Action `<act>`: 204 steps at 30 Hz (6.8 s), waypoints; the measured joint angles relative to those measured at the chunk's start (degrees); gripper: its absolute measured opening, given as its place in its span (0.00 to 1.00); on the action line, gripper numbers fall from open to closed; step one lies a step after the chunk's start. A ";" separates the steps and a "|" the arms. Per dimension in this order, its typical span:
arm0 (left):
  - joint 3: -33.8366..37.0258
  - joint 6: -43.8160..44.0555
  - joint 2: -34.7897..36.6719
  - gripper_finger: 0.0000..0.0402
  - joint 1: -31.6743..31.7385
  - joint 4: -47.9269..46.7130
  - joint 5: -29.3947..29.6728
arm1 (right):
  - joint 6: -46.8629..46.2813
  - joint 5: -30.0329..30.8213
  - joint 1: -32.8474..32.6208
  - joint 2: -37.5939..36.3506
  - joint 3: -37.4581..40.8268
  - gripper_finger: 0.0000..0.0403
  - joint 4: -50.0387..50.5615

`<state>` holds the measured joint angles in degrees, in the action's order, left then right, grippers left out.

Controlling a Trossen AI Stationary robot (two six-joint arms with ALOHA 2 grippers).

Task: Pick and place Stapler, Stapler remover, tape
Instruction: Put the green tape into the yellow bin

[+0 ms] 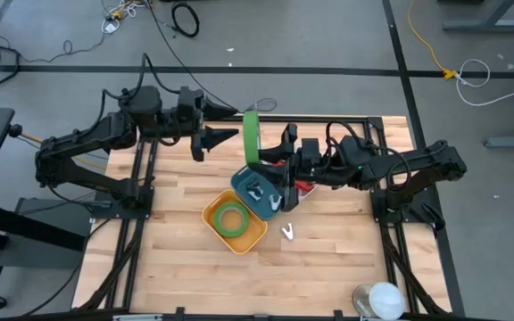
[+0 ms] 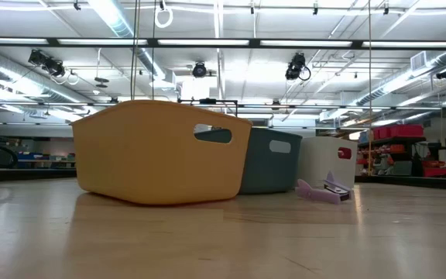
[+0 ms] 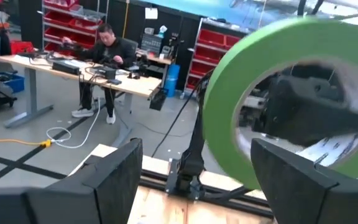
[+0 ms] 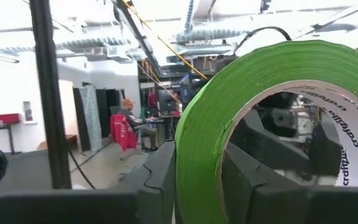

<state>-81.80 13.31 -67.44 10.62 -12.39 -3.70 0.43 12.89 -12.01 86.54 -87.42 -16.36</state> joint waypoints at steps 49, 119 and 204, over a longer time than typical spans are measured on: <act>-0.02 0.38 -5.86 0.75 -4.40 8.00 0.76 | -0.14 2.11 0.66 0.55 0.07 0.24 3.67; 0.00 -3.90 -5.75 0.29 -4.36 8.22 0.13 | -1.53 -3.04 0.68 0.46 0.04 0.24 6.52; -0.02 -25.19 -31.05 0.24 -12.44 -42.82 -0.39 | -2.99 1.66 0.30 -9.60 0.04 0.47 30.79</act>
<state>-81.82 -11.88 -98.49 -1.82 -55.21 -4.10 -2.57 14.55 -11.72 76.95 -87.37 14.42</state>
